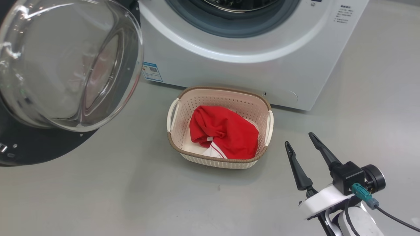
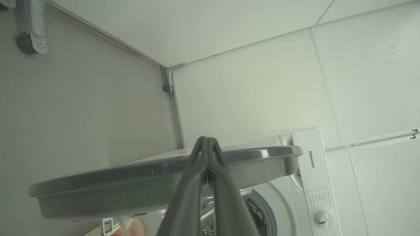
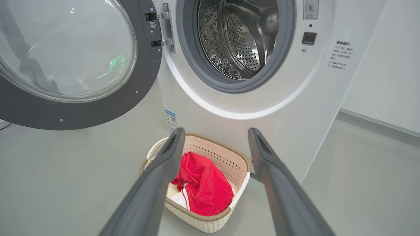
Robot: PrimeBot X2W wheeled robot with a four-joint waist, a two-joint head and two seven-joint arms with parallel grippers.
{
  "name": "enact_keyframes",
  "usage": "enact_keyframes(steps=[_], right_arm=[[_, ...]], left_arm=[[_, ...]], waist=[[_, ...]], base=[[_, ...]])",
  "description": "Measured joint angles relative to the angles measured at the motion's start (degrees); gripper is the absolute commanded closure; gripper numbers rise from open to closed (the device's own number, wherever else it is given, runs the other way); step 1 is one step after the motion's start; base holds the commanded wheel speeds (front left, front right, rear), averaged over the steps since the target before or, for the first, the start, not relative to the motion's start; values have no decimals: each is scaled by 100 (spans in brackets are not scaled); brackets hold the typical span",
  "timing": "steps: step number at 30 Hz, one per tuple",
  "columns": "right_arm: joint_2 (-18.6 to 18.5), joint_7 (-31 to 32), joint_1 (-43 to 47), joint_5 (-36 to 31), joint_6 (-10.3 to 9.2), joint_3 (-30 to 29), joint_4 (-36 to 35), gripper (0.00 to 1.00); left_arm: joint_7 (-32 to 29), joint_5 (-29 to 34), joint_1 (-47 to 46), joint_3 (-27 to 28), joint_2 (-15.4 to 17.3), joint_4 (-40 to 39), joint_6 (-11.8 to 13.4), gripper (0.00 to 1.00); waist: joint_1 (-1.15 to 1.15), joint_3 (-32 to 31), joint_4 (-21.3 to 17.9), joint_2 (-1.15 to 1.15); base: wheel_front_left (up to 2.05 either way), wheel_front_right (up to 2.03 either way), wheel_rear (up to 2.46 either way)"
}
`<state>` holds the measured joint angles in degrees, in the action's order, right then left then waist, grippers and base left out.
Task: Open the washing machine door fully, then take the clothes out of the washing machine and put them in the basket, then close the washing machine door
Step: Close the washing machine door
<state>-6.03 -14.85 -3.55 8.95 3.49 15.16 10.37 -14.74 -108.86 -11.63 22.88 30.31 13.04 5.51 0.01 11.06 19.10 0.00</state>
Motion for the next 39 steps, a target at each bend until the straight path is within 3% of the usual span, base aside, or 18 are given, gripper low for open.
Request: enact_keyframes(steps=[16,39], right_arm=[[-89,0,-195,-3,14,-54,-60,0],[-107,0,-211,-3,-2,-79,-2,0]], left_arm=[[-181,-12,-736,-281,80,671,-37,100],[-1349,-382,-792,-504,113,1063,-693,100]], waist=[[0,356,-246,0],[0,275,-171,0]], base=[[0,0,0],[0,0,0]])
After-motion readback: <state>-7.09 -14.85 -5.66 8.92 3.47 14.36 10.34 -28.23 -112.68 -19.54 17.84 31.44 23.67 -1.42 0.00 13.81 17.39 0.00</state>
